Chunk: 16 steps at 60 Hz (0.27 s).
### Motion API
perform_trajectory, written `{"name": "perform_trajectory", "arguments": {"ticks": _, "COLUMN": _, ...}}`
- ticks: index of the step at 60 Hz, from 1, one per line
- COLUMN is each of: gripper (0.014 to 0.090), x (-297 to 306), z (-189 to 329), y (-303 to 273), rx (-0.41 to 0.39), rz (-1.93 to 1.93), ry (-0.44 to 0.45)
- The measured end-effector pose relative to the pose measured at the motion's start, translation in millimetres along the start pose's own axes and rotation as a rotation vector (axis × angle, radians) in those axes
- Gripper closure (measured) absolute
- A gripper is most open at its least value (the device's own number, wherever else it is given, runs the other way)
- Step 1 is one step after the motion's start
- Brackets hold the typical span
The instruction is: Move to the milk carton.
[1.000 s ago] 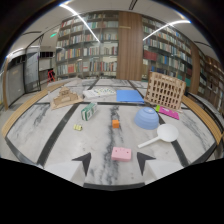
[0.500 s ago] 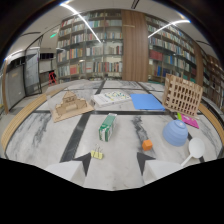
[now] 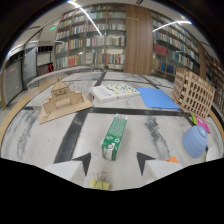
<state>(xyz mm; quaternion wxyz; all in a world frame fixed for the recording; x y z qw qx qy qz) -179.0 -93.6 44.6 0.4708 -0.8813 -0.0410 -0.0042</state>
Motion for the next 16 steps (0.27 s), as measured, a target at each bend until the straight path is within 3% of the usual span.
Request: {"name": "perform_trajectory", "arguments": {"ticks": 16, "gripper": 0.0186, "x": 0.5, "z": 5.0, "y": 1.1, "rx": -0.002, "rz": -0.005, "ry": -0.001}}
